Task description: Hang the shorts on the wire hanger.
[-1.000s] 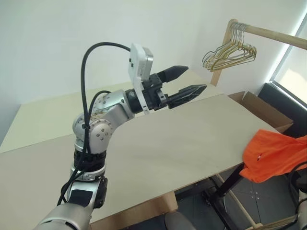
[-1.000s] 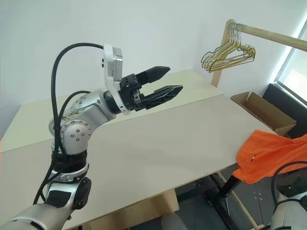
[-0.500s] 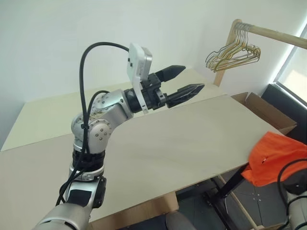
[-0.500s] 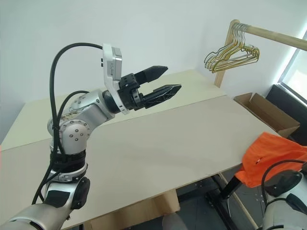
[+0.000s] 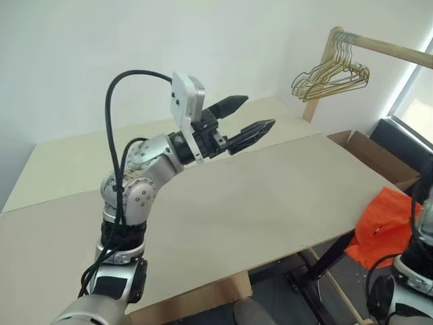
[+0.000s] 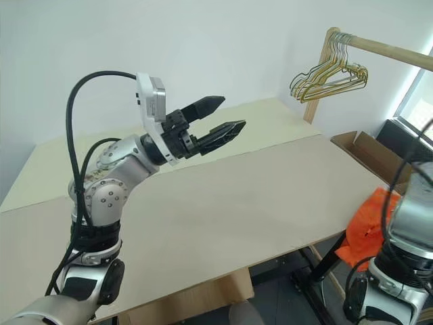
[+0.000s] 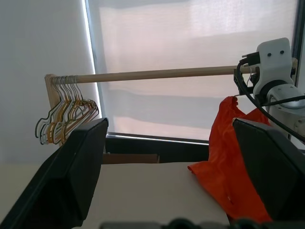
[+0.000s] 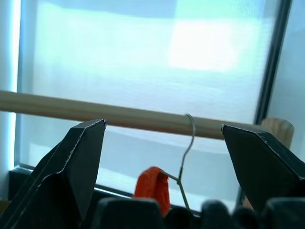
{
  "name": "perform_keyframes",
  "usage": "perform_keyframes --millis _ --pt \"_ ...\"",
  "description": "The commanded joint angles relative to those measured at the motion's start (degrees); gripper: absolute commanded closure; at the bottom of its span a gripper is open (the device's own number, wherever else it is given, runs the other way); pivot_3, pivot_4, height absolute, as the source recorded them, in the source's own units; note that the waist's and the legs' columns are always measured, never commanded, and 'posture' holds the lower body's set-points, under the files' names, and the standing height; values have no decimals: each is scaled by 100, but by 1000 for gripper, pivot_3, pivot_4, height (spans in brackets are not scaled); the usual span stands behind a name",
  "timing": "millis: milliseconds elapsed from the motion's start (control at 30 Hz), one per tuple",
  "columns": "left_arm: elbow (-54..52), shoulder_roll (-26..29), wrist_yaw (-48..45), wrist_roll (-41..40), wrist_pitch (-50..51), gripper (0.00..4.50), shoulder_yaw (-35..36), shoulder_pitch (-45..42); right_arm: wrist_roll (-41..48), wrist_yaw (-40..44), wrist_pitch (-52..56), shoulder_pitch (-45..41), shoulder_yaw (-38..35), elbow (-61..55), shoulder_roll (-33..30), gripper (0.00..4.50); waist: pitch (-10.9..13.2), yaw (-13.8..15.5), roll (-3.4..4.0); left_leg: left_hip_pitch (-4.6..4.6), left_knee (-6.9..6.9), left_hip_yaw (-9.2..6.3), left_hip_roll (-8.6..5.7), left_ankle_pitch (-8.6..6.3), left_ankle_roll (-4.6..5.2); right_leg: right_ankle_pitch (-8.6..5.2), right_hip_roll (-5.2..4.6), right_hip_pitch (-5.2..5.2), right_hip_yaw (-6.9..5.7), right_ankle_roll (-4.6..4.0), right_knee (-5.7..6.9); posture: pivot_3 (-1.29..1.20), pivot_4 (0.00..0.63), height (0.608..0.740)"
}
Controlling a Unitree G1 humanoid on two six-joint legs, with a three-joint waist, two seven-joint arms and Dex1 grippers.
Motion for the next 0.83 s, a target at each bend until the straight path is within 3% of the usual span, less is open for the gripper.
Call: perform_keyframes --millis 33,200,467,667,833 --pt "-296 190 17 95 -231 0 172 126 613 880 -1080 -285 698 -262 274 14 3 18 -5 0 0 -3 0 0 0 0 2 0 0 0 2 -200 0 740" --pt "-439 638 -10 333 -293 0 183 648 2265 2981 -924 -172 1187 -699 562 14 13 254 -13 3 -1 -12 4 0 1 3 10 2 -1 -2 6 -120 0 740" --pt "-963 1597 -553 588 -665 0 303 1792 3750 5732 -923 799 1452 -768 -354 14 46 1245 -59 -22 3 -94 -23 0 0 28 -21 -39 -41 -45 -13 -32 0 740" --pt "-1034 2284 -1157 502 -717 0 502 2233 3972 6647 -1094 1107 1593 -590 -743 14 69 1712 -93 -15 3 -72 -17 1 -3 26 -13 -39 -59 -54 -6 10 2 740" --pt "-1027 2488 -1185 579 -668 0 511 2392 3981 6895 -1148 1271 1666 -615 -805 14 75 1858 -98 -16 3 -70 -9 2 -3 23 -7 -43 -67 -66 1 23 3 740"
